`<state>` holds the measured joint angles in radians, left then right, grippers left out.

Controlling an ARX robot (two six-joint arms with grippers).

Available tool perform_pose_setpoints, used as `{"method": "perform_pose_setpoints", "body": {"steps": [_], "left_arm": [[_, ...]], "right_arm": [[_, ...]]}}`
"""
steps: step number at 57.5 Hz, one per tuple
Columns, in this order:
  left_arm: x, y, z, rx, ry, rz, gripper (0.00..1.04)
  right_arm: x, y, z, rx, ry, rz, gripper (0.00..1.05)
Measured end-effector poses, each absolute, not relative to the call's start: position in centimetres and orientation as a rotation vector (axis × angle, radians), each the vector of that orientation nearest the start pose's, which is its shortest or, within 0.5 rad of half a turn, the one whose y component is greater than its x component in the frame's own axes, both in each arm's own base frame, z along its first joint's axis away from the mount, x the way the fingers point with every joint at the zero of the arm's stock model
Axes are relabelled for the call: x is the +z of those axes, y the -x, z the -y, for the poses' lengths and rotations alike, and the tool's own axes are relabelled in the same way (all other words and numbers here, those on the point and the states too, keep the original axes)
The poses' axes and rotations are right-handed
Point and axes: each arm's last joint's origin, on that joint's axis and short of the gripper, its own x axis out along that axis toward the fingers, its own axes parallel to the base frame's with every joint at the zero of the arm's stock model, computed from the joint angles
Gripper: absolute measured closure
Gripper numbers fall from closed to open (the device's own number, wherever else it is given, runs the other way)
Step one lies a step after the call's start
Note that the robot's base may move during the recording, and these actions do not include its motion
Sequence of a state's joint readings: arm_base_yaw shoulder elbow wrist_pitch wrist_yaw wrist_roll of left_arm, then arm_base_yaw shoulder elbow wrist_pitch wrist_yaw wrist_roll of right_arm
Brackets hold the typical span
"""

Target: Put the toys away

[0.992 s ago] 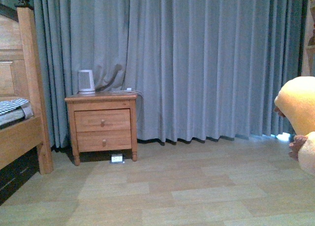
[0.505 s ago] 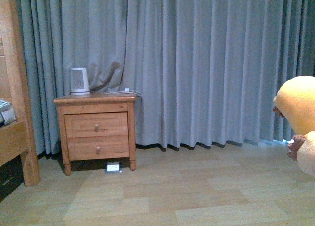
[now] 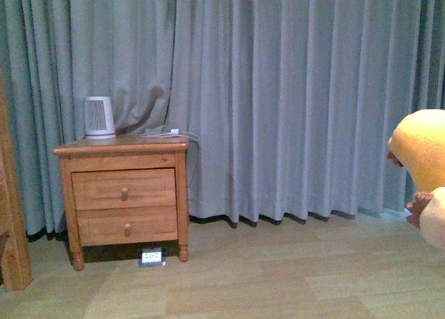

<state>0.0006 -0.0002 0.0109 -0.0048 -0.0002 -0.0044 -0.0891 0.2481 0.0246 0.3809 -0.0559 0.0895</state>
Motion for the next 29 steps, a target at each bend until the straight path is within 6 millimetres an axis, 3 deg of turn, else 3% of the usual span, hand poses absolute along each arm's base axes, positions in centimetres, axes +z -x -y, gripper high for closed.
{"method": "perform_pose_setpoints", "body": {"steps": [29], "left_arm": [[16.68,-9.7,0.0,0.0,0.004,0.006,0.06]], "right_arm": [[18.77,-11.15,0.84,-0.029,-0.078,0.158,0.87]]}}
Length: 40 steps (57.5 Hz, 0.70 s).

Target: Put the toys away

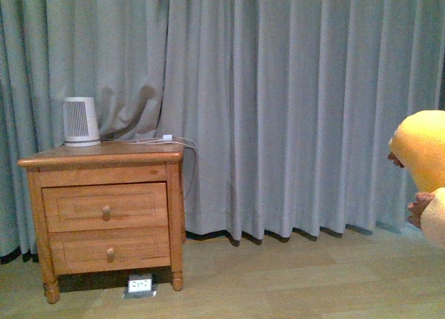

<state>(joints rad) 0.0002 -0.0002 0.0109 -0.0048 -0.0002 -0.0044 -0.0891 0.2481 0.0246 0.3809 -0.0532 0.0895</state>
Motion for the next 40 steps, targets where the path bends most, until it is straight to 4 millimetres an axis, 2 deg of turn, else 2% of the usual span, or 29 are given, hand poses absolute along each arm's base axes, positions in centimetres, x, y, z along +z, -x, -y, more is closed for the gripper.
{"method": "perform_pose_setpoints", "body": {"steps": [40], "left_arm": [[16.68,-9.7,0.0,0.0,0.004,0.006,0.06]], "right_arm": [[18.77,-11.14,0.83,-0.027,-0.078,0.159,0.87]]}}
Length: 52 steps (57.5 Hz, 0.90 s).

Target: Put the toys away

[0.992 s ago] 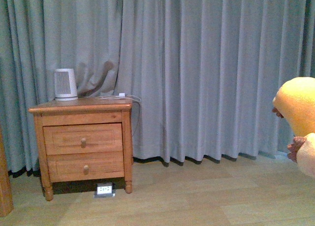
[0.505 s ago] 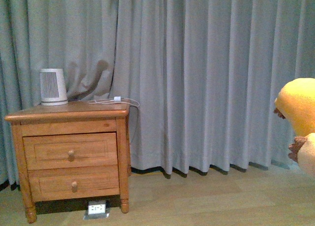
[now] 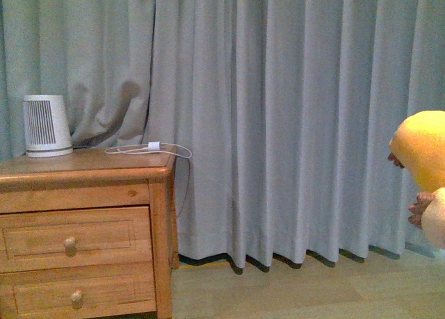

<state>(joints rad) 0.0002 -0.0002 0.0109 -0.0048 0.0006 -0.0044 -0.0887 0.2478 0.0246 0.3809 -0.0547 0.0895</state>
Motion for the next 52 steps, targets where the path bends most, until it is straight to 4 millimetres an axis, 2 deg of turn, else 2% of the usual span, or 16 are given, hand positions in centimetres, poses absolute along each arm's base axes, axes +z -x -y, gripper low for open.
{"method": "perform_pose_setpoints", "body": {"steps": [52], "left_arm": [[16.67,-9.7,0.0,0.0,0.004,0.006,0.06]], "right_arm": [[18.76,-11.15,0.84,-0.027,-0.078,0.158,0.87]]}}
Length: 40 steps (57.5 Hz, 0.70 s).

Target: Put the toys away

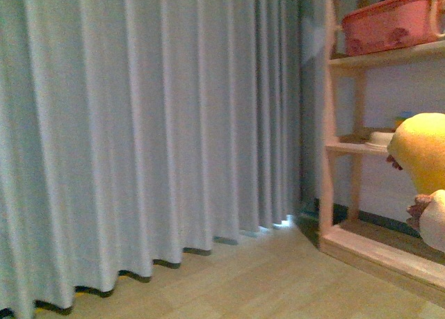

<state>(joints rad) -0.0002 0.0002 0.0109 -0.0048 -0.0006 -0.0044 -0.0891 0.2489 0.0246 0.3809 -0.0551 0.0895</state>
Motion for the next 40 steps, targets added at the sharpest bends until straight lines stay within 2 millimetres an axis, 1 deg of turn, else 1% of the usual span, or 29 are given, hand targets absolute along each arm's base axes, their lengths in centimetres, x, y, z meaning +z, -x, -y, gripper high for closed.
{"method": "perform_pose_setpoints", "body": {"steps": [40], "left_arm": [[16.67,-9.7,0.0,0.001,0.005,0.006,0.06]], "right_arm": [[18.79,-11.14,0.84,-0.029,-0.078,0.16,0.87]]}}
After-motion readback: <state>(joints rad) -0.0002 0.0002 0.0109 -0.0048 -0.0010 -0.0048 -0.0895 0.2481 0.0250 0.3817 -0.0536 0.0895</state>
